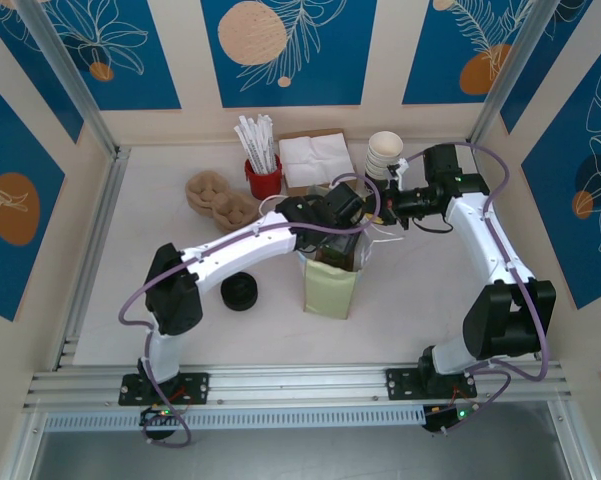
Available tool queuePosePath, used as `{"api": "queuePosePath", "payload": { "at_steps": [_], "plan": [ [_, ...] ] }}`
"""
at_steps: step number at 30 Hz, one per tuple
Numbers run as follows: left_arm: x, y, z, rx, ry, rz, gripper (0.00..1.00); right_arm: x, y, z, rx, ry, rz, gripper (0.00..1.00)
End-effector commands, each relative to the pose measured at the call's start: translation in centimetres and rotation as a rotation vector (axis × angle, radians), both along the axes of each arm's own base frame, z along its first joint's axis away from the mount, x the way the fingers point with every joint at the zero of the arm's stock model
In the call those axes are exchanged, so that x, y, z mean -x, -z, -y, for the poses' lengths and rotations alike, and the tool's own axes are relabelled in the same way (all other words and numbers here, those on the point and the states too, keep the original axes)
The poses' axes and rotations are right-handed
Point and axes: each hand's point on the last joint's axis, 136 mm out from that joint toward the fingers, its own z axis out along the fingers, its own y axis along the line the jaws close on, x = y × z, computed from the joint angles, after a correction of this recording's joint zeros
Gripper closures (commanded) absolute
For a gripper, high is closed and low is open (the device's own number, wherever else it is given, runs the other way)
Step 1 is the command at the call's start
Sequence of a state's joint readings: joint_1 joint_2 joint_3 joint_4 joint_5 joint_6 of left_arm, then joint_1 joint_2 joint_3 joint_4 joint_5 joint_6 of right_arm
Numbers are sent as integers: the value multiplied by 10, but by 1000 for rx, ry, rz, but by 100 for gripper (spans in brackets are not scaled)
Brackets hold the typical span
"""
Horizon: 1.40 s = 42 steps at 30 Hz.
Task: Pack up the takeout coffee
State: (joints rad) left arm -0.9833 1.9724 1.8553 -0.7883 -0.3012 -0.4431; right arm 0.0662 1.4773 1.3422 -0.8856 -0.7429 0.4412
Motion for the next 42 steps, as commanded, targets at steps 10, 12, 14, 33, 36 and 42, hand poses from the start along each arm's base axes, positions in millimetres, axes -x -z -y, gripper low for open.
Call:
{"api": "queuePosePath", "payload": {
  "at_steps": [10,12,14,33,36,42],
  "plan": [
    [3,-32,-16,37,-24,-3,26,7,-21,-5,-2,-25,116,100],
    [4,-32,-17,36,-21,-3,26,7,-21,-4,6,-21,125,100],
    [5,-30,-17,34,-16,-6,26,8,-21,-4,8,-22,129,100],
    [-10,8,-9,4,-5,-54,26,2,-13,-5,13,-31,116,100],
    [-10,13,-7,-2,0,-65,26,0,-12,-5,13,-31,112,100],
    [-9,23,-8,-28,1,-96,26,-4,-12,-6,12,-33,113,100]
  ]
}}
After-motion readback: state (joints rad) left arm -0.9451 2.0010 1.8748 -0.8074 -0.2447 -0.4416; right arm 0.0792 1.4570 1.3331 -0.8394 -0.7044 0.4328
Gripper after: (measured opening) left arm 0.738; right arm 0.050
